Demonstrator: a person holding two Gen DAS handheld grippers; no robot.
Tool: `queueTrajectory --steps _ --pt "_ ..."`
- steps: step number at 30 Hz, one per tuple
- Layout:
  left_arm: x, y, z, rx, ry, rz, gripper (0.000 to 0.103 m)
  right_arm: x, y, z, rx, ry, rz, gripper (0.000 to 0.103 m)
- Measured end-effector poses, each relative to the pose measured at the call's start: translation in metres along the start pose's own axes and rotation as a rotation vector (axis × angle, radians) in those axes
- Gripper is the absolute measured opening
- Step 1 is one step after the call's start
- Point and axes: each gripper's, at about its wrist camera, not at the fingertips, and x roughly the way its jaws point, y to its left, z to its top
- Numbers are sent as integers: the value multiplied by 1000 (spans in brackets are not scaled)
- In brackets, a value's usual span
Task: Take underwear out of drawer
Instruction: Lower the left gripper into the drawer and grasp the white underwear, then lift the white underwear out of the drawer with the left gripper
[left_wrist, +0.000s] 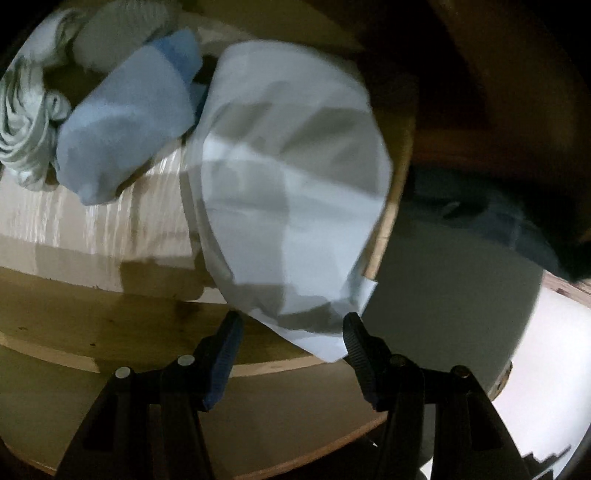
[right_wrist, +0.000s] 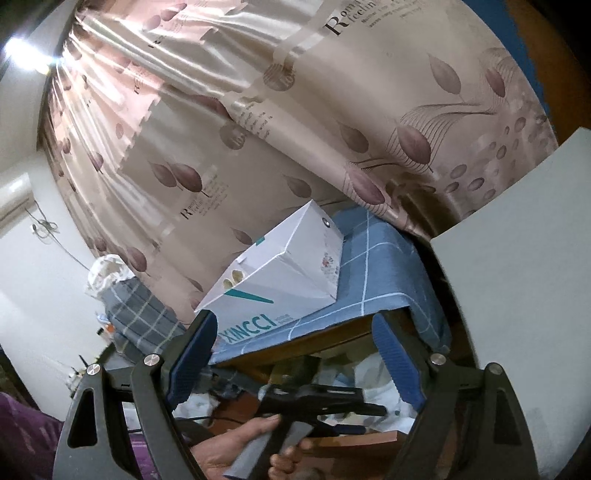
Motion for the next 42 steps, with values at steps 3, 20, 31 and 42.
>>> queueTrajectory --steps 3,20,31,42 --pt "12 4 6 -51 11 9 58 0 -1 0 9 4 18 84" --pt "29 -14 19 -77 -99 -20 12 2 -10 1 53 6 42 87" --pt "-14 -18 -2 36 -242 -86 9 3 -7 1 40 19 -14 87" --pt "-64 -3 -48 154 -371 -105 9 8 -5 -1 28 39 -77 87"
